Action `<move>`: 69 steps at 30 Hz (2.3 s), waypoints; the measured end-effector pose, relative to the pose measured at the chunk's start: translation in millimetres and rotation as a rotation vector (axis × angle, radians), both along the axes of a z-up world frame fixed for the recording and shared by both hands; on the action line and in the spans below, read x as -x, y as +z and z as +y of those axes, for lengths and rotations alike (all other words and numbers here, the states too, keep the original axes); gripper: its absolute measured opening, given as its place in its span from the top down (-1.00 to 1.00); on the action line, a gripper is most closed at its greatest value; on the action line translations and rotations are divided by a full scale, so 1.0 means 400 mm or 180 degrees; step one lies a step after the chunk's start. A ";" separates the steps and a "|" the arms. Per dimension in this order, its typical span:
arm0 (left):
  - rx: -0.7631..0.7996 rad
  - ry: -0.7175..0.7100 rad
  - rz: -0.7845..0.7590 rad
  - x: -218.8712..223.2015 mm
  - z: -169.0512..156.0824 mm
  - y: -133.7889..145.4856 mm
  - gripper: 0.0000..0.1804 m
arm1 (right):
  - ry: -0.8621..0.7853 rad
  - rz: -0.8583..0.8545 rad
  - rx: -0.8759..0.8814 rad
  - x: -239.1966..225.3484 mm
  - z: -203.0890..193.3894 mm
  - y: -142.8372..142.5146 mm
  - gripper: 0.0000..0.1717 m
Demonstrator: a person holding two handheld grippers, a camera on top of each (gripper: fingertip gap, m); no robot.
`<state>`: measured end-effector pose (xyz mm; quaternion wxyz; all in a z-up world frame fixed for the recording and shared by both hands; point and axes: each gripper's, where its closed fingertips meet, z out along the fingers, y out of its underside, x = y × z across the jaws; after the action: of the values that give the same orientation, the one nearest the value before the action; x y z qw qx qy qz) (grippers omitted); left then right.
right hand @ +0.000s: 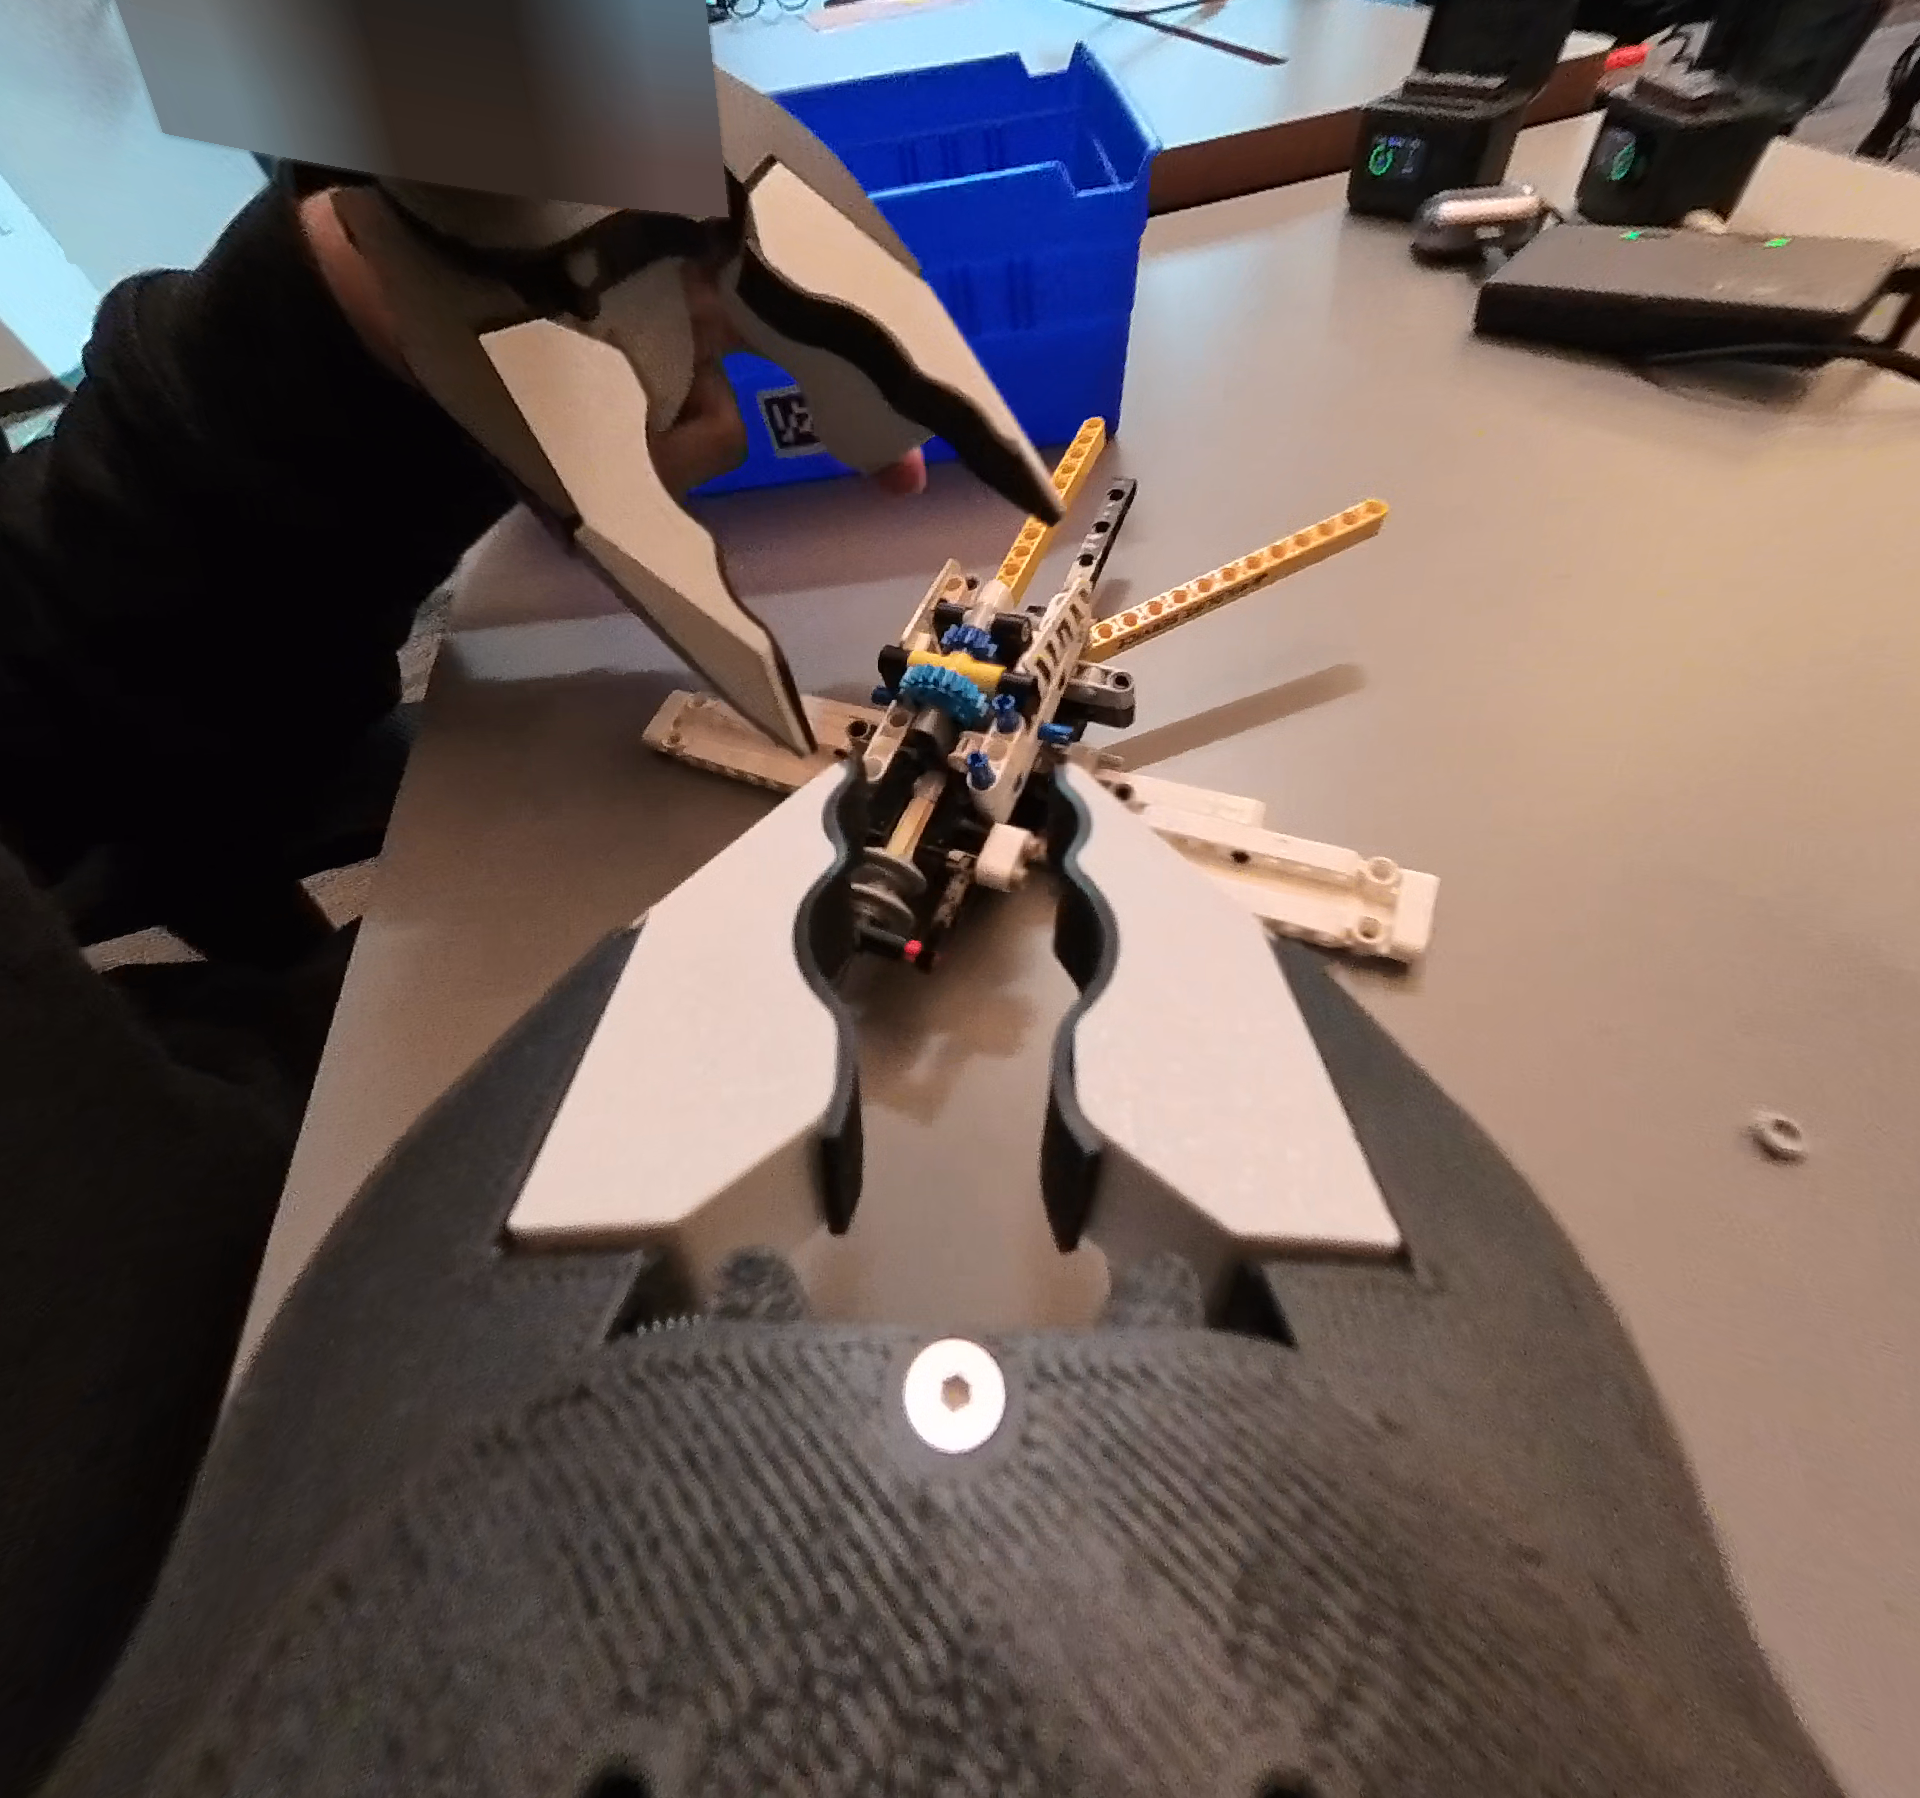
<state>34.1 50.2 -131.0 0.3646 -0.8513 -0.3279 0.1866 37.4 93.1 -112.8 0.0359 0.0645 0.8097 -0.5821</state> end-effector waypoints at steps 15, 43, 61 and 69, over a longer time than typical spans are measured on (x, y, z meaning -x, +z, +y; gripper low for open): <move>-0.0080 0.0002 0.0029 0.016 0.027 -0.020 0.48 | -0.0352 0.0137 -0.0521 0.019 -0.049 -0.070 0.88; 0.0123 0.0201 0.0237 0.037 0.036 -0.020 0.52 | -0.0691 0.0163 -0.0146 0.060 -0.021 -0.026 0.96; 0.0153 0.0215 0.0202 0.031 0.053 -0.003 0.26 | -0.0885 -0.0080 0.0961 0.077 0.112 0.097 0.94; -0.1876 -0.0400 0.0246 -0.039 0.174 0.211 0.39 | 0.0060 -0.0903 0.1790 -0.005 0.124 0.175 0.94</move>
<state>49.8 119.7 -46.6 0.6190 -0.7197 -0.3005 0.0928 39.5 142.5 -43.0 0.1703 0.1251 0.6045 -0.7681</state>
